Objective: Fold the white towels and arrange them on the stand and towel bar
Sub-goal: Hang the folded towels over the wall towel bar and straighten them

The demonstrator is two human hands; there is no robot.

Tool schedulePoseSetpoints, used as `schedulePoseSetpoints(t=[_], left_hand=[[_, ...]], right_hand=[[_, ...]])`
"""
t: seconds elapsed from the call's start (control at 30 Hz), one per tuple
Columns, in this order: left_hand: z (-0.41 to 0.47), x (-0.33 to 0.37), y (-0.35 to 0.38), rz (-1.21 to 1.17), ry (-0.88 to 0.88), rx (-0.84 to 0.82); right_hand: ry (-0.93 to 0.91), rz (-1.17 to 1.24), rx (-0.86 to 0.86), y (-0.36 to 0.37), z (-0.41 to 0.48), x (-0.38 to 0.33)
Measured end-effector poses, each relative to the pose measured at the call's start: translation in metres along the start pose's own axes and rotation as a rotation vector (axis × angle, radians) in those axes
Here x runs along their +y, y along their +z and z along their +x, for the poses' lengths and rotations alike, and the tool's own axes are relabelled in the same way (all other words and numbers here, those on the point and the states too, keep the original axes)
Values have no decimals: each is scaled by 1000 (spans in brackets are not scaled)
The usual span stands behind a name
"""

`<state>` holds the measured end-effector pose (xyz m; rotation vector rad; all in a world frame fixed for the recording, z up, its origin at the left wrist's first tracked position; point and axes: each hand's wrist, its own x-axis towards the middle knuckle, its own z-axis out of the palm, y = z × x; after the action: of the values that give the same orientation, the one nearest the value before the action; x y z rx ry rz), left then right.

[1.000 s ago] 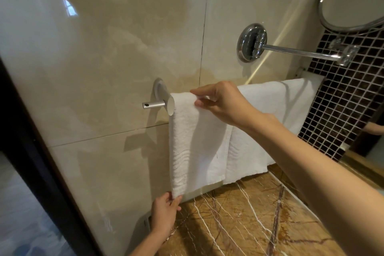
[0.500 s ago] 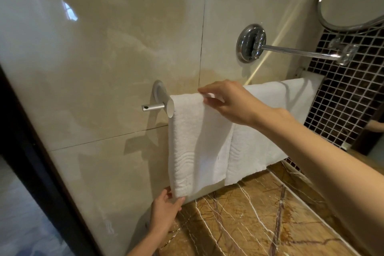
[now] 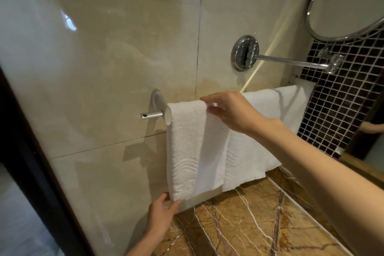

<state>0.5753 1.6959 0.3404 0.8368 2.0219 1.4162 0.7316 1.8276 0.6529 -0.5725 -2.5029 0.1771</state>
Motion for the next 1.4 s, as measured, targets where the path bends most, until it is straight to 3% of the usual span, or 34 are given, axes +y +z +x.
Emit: schedulePoseSetpoints(t=[0.17, 0.33, 0.5, 0.67, 0.8, 0.87, 0.93, 1.07, 1.4], left_hand=[[-8, 20, -32, 133, 72, -41], [-8, 97, -97, -87, 247, 156], [-12, 192, -159, -114, 491, 287], [-20, 267, -159, 185, 790, 292], [-23, 307, -130, 765, 1066, 181], [-24, 324, -109, 1082, 1058, 86], [-23, 332, -93, 1233, 996, 14], [-9, 330, -81, 1296, 909, -60], [-4, 335, -68, 1284, 1087, 1]], right_hand=[[50, -20, -23, -2, 2, -1], [59, -56, -42, -3, 0, -4], [42, -118, -58, -16, 0, -4], [124, -169, -60, -27, -2, 5], [162, -202, -81, -34, -9, 11], [142, -225, -94, -37, -11, 11], [127, -249, -113, -37, -13, 10], [136, -236, -124, -34, -15, 11], [148, -171, -79, -34, -17, 30]])
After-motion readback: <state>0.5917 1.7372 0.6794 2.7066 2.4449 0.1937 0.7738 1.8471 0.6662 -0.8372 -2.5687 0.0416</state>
